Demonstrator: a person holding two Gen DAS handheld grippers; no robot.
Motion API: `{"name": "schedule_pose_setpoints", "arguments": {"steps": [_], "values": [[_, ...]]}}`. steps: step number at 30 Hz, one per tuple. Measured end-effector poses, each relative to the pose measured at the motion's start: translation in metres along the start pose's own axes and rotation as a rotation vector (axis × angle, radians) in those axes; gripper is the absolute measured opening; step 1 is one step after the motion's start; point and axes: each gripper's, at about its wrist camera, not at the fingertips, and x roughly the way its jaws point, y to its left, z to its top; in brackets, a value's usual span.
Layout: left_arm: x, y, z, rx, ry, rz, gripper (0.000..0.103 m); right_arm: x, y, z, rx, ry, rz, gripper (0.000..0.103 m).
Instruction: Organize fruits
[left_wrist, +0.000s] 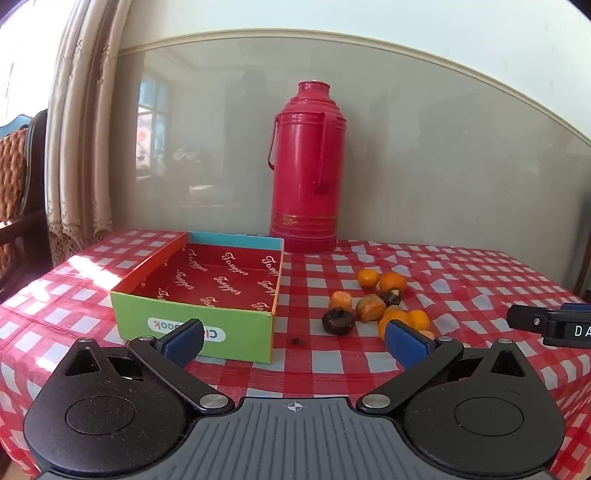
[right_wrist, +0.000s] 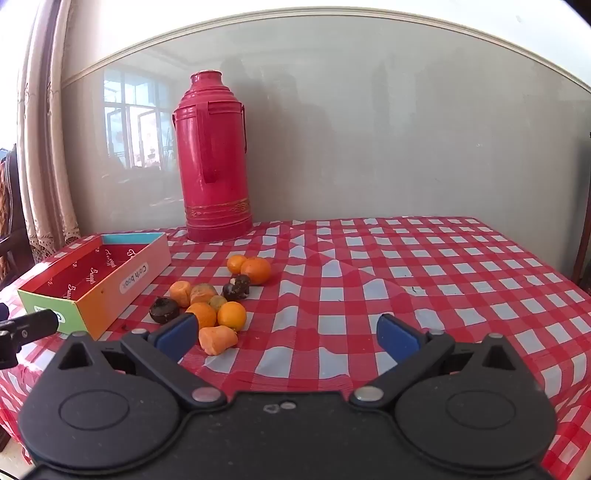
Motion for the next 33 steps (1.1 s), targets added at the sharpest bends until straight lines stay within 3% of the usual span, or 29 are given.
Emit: {"name": "schedule_pose_setpoints", "arguments": {"steps": [33], "values": [[0.002,-0.006,-0.001,0.035,0.005,-0.004,0.103,0.002,0.000,-0.002,-0.005,0.007,-0.007,0.097]]}}
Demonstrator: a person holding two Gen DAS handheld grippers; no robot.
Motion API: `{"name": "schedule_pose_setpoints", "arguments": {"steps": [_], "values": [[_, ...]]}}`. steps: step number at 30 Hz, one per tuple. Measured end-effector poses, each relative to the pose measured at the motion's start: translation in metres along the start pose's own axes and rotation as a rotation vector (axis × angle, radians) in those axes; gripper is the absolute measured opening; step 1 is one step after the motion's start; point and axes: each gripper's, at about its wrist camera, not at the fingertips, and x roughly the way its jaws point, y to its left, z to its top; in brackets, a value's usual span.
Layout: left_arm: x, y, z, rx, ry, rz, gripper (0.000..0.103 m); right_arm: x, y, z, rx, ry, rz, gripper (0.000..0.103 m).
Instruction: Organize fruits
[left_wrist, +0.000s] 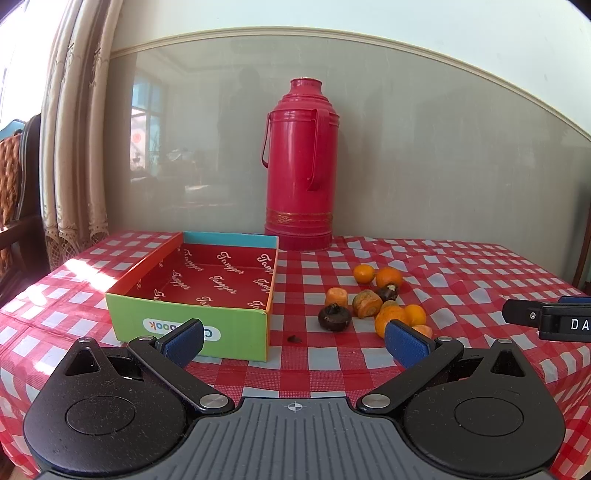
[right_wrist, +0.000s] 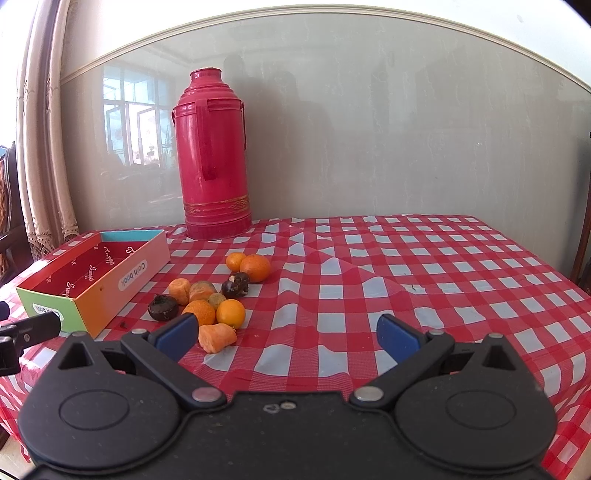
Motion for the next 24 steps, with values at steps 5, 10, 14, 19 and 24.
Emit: {"name": "schedule_pose_setpoints", "arguments": {"steps": [5,10,14,19,24], "values": [[0.0002,0.0000,-0.0001,0.003,-0.002,0.000,0.103,-0.0011,0.0003,0.0012,0.000,0.000,-0.001,0.097],[0.0000,-0.0004,0.0003,0.002,-0.002,0.002,0.103,-0.0015,0.0001,0.0013,0.000,0.000,-0.001,0.097],[-0.0005,-0.0006,0.0007,0.004,-0.002,0.000,0.103,-0.0017,0.0005,0.0013,0.000,0.000,0.000,0.097],[-0.0003,-0.0002,0.0011,0.005,0.000,0.001,0.103,-0.0017,0.0005,0.0013,-0.001,0.000,0.000,0.097],[-0.0006,-0.0010,0.0008,0.008,-0.002,-0.002,0.103,-0.0016,0.0002,0.0012,0.000,0.001,-0.002,0.097]]}}
